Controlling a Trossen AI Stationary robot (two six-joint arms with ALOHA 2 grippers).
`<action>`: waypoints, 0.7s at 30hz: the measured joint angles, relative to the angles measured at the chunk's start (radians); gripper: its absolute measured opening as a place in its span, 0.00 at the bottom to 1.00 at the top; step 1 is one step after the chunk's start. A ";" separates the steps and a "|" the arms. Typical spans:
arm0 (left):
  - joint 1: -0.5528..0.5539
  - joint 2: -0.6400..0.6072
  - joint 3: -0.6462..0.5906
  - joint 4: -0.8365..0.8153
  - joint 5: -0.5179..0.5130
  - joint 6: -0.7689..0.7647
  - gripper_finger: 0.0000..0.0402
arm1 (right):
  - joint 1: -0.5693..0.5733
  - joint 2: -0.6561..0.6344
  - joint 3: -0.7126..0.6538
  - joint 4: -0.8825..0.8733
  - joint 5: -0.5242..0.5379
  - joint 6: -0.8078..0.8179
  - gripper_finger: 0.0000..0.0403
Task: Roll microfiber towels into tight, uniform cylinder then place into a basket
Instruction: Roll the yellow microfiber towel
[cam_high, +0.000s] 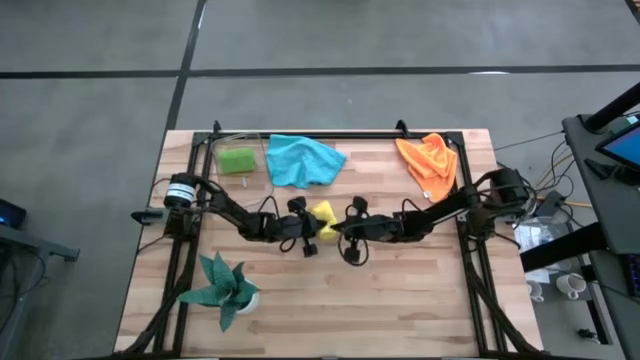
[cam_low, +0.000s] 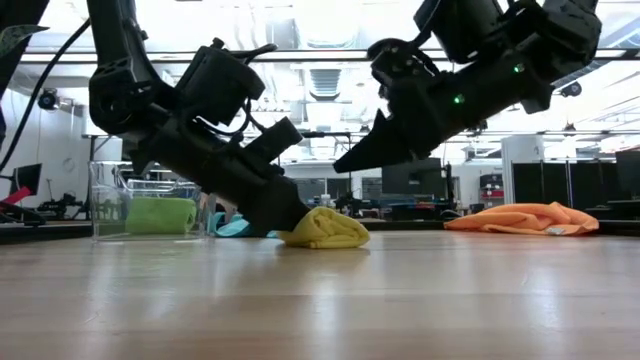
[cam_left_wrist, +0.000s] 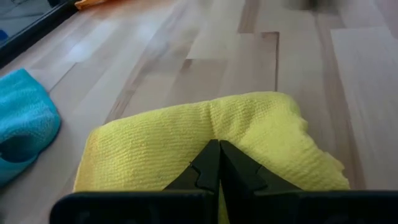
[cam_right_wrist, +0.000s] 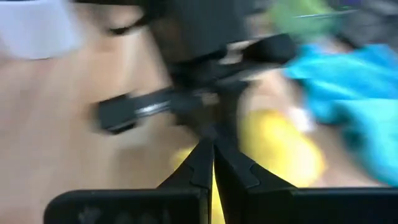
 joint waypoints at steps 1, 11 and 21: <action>0.000 0.000 0.002 -0.002 0.000 -0.013 0.00 | 0.001 0.010 0.000 0.010 -0.033 0.006 0.02; 0.002 0.001 0.027 -0.011 0.062 -0.085 0.00 | -0.034 0.143 0.083 0.041 0.001 0.086 0.02; 0.000 -0.003 0.031 -0.032 0.043 -0.033 0.00 | -0.047 0.210 0.135 0.021 -0.023 0.121 0.02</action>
